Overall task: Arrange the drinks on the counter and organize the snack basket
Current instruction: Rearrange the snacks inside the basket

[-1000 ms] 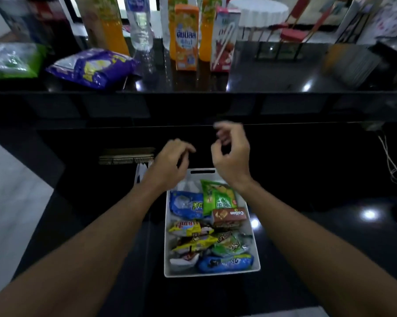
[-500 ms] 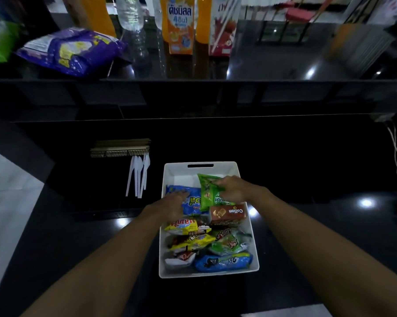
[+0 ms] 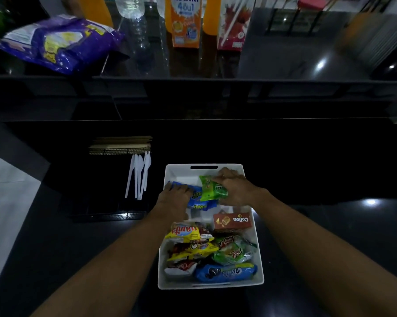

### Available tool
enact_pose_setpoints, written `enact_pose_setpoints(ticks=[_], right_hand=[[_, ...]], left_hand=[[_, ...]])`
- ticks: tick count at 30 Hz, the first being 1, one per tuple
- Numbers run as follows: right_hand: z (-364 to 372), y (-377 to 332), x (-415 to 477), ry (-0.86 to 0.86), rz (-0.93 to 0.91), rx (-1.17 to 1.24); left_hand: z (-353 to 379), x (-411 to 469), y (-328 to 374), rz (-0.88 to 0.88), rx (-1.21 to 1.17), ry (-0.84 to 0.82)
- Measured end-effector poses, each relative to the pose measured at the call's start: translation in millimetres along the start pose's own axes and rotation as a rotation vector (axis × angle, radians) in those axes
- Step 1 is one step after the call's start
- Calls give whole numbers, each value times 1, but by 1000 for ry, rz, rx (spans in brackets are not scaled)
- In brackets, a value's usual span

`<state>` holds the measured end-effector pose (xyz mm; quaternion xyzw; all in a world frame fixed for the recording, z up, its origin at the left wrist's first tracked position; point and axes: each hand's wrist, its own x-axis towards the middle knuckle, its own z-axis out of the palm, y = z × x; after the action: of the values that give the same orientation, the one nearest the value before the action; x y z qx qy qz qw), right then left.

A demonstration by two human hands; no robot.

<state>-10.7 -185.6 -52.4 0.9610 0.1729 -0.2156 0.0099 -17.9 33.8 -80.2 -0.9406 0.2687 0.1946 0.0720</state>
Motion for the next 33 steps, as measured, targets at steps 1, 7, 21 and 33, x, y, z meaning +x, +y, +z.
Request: enact_pose_setpoints(ticks=[1, 7, 21, 33], right_hand=[[-2, 1, 2, -2, -3, 13], [-29, 14, 2, 1, 53, 367], [-17, 15, 2, 265, 125, 116], [-38, 18, 11, 177, 158, 124]], left_hand=[[-1, 1, 1, -8, 31, 14], [-9, 15, 4, -48, 56, 75], [-21, 30, -25, -50, -214, 173], [-36, 47, -17, -127, -86, 212]])
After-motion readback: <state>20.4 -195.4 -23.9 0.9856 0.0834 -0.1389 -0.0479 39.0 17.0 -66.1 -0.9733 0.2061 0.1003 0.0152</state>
